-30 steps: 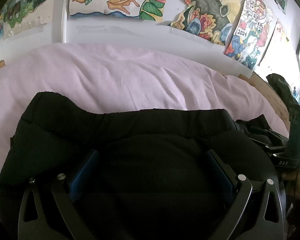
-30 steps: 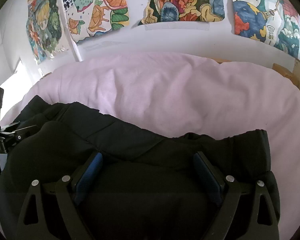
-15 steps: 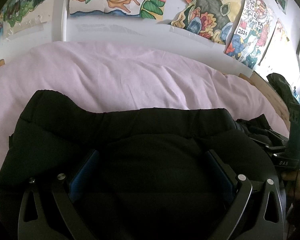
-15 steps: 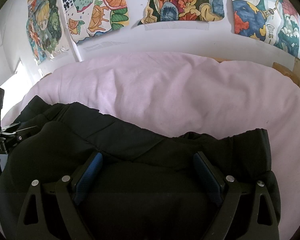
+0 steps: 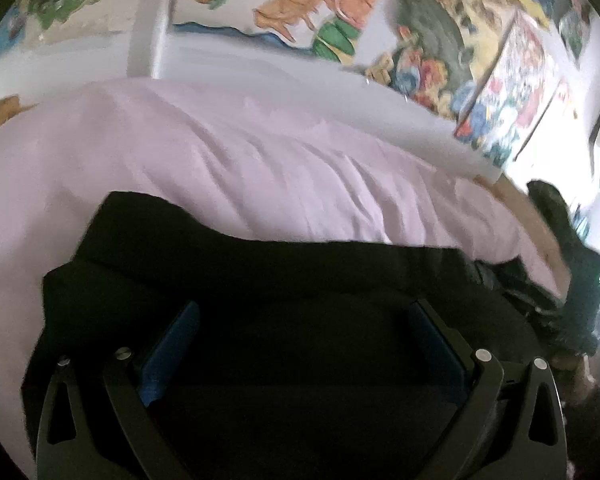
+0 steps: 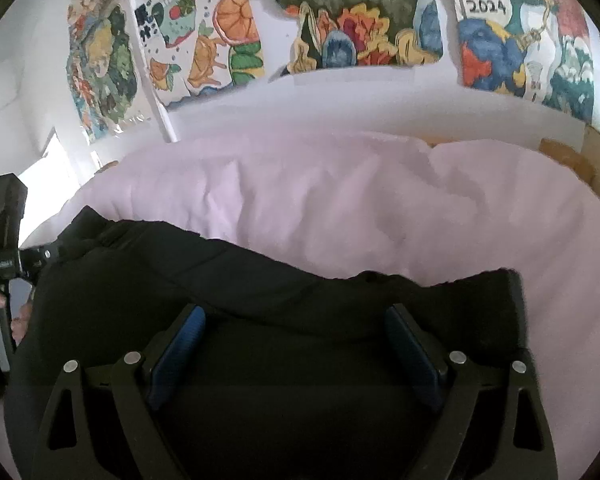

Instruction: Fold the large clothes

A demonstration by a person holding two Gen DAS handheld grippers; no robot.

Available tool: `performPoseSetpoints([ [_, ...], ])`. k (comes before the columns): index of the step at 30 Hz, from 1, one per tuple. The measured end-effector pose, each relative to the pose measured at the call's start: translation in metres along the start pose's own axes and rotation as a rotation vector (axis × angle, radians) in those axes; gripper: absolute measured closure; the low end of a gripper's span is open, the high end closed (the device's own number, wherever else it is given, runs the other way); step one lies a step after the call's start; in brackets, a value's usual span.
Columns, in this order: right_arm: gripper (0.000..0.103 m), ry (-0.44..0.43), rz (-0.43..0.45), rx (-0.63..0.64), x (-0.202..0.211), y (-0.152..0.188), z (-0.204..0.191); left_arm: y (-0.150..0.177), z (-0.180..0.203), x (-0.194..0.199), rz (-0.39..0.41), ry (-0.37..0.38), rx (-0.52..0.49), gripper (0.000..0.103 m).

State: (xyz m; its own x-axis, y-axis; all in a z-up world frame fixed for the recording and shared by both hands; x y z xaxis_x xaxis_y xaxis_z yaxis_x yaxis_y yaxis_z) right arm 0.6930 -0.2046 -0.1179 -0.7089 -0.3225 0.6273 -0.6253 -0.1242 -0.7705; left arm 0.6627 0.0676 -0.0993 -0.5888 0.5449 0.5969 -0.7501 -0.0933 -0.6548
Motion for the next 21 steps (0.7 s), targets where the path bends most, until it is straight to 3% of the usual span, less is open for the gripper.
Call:
performPoseSetpoints([
  [8, 0.012, 0.029, 0.049, -0.048, 0.015, -0.006, 0.022, -0.008, -0.021, 0.033, 0.109, 0.008, 0.098, 0.001],
  [14, 0.012, 0.076, 0.074, -0.063, 0.03, -0.008, 0.036, -0.009, -0.05, 0.067, 0.152, -0.109, 0.162, 0.001],
  [17, 0.012, 0.102, 0.09, -0.088, 0.043, -0.012, 0.046, -0.004, -0.07, 0.086, 0.148, -0.261, 0.183, 0.001],
  [21, 0.011, 0.153, 0.087, -0.091, 0.065, -0.012, 0.06, 0.009, -0.077, 0.115, 0.173, -0.284, 0.205, 0.001],
])
Point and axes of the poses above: each gripper's, at about its wrist camera, not at the fingertips, and x roughly against the way its jaws point, z to its right, y to its underside, the point moved 10 cm from there along -x, roughly the way its jaws point, and after that the axes turned 10 degrees about y, right-handed, at the moved point
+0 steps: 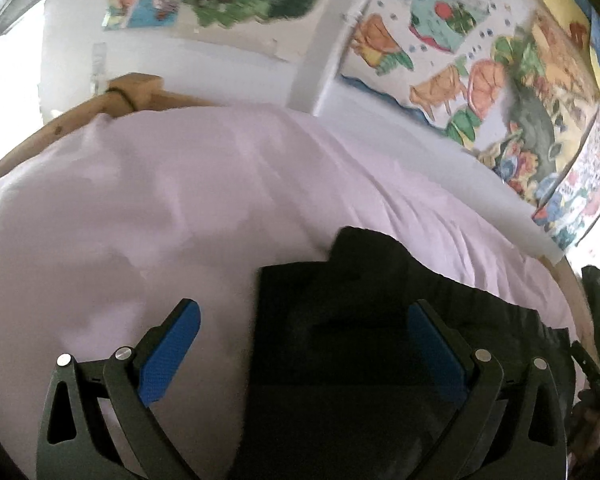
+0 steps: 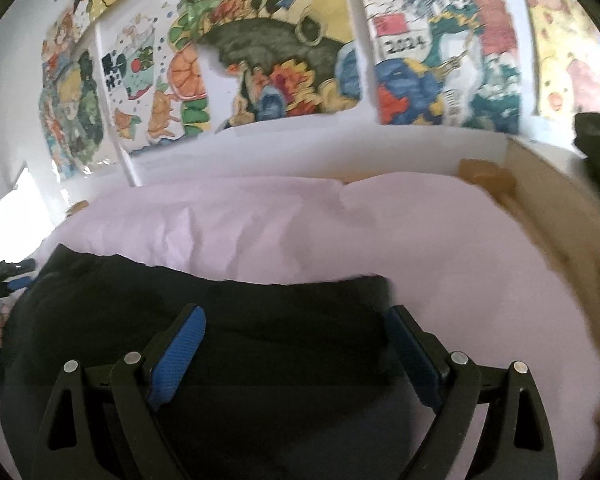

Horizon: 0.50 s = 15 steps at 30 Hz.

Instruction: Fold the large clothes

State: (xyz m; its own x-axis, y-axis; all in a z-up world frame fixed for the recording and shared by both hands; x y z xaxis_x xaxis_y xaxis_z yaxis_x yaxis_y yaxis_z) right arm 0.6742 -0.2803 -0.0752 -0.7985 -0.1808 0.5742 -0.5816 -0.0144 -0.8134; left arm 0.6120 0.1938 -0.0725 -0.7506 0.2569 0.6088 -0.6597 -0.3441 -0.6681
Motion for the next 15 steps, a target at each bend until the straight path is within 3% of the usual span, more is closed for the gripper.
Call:
performPoseSetpoints([
  [2, 0.009, -0.017, -0.017, -0.018, 0.012, 0.002, 0.008, 0.003, 0.0, 0.012, 0.005, -0.008, -0.027, 0.001],
  [4, 0.0, -0.044, -0.045, -0.043, 0.023, 0.008, 0.016, 0.009, 0.004, 0.024, 0.002, -0.018, -0.087, 0.001],
  [15, 0.0, -0.116, -0.194, -0.104, 0.066, 0.056, 0.038, 0.057, 0.044, 0.048, -0.062, 0.009, -0.361, 0.001],
])
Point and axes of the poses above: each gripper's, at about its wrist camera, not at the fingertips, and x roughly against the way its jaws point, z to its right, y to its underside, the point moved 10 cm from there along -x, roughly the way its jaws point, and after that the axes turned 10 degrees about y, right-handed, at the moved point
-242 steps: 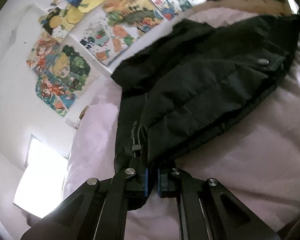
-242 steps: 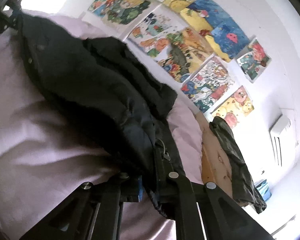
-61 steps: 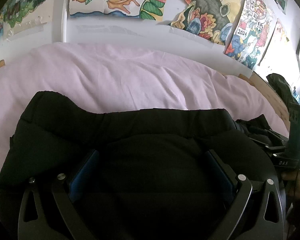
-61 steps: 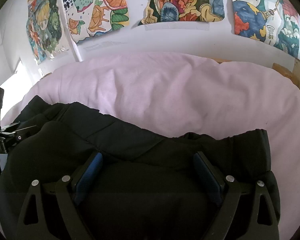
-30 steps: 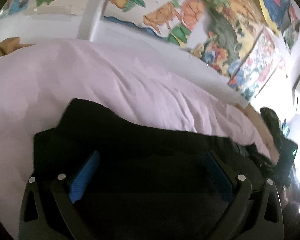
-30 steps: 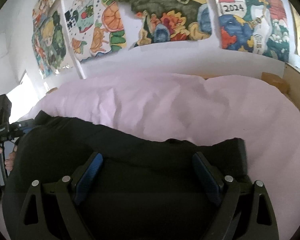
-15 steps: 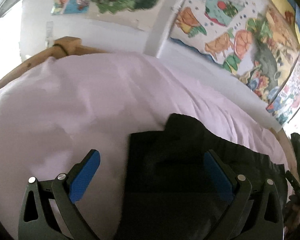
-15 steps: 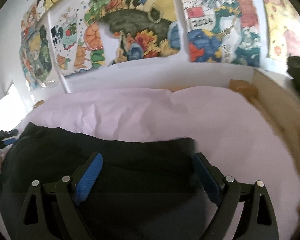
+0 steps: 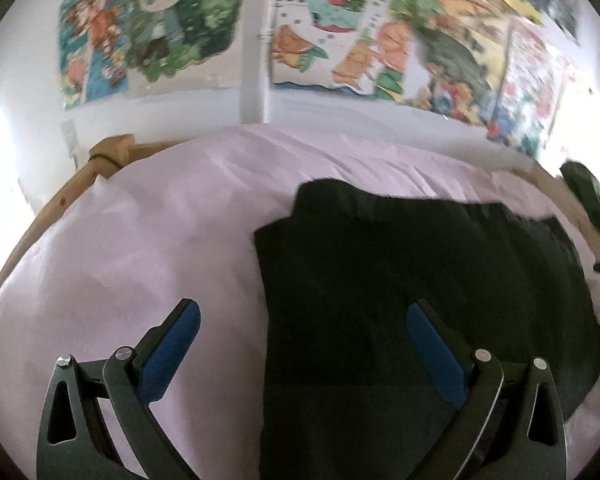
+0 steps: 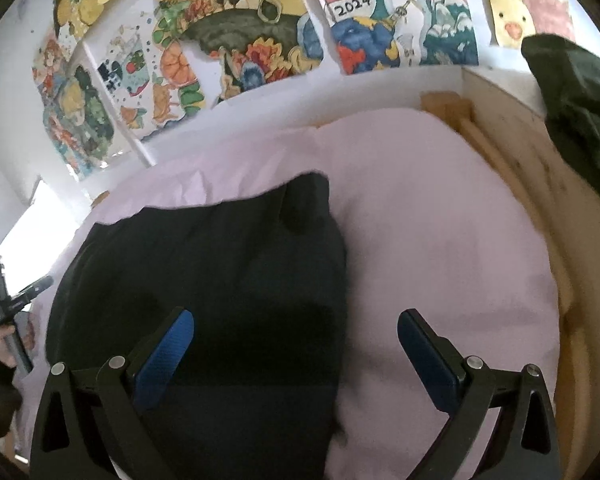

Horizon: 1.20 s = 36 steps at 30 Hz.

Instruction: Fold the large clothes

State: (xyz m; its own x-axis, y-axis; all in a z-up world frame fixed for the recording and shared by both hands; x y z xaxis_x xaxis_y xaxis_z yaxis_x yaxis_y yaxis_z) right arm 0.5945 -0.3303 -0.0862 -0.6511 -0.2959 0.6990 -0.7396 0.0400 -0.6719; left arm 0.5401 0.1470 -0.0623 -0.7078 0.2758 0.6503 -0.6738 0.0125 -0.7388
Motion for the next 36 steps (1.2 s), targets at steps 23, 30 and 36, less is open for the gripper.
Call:
performPoseSetpoints([
  [23, 0.0, -0.253, -0.174, 0.032, -0.054, 0.056, -0.015, 0.047, 0.0, -0.045, -0.215, 0.463, 0.084, 0.001],
  [30, 0.0, -0.35, -0.22, -0.004, -0.062, 0.063, -0.015, 0.05, 0.01, -0.055, -0.299, 0.567, 0.066, 0.001],
  [36, 0.0, -0.444, -0.271, 0.045, -0.059, 0.073, -0.032, 0.055, 0.023, -0.059, -0.359, 0.524, -0.004, 0.001],
])
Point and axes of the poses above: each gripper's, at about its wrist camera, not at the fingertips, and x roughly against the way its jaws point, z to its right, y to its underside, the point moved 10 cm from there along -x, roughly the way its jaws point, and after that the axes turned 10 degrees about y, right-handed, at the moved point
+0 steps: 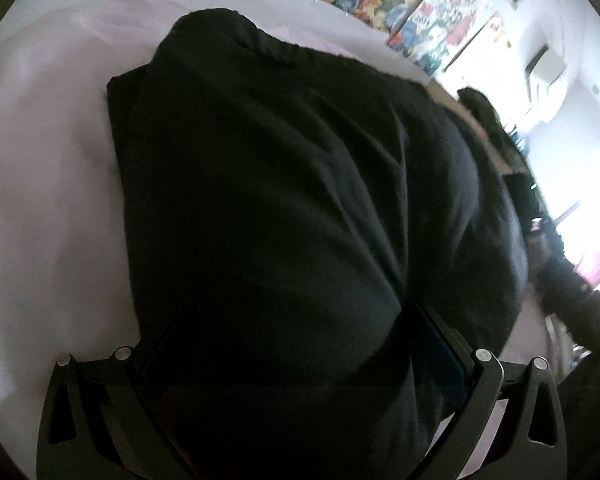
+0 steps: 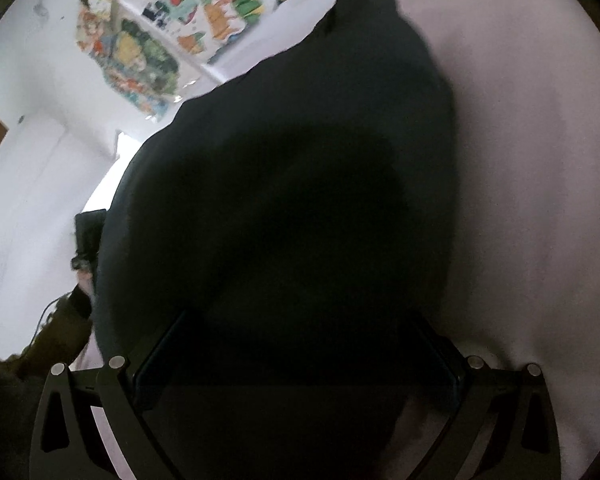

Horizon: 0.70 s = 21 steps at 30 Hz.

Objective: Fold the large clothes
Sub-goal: 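Grasp the folded jacket bundle with both grippers and lift it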

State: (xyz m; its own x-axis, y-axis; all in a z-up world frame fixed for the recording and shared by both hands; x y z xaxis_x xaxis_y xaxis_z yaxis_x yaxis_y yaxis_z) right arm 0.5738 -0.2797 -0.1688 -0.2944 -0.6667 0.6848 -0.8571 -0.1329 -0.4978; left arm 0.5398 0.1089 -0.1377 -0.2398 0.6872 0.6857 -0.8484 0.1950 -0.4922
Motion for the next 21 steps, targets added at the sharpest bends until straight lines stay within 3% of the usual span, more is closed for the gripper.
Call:
performPoseSetpoints([
  [8, 0.0, 0.002, -0.007, -0.005, -0.006, 0.006, 0.007, 0.001, 0.007, -0.007, -0.041, -0.17, -0.05, 0.001],
  [21, 0.0, 0.013, 0.008, 0.0, -0.015, 0.002, -0.006, 0.007, 0.002, -0.006, -0.032, -0.174, -0.057, 0.001],
])
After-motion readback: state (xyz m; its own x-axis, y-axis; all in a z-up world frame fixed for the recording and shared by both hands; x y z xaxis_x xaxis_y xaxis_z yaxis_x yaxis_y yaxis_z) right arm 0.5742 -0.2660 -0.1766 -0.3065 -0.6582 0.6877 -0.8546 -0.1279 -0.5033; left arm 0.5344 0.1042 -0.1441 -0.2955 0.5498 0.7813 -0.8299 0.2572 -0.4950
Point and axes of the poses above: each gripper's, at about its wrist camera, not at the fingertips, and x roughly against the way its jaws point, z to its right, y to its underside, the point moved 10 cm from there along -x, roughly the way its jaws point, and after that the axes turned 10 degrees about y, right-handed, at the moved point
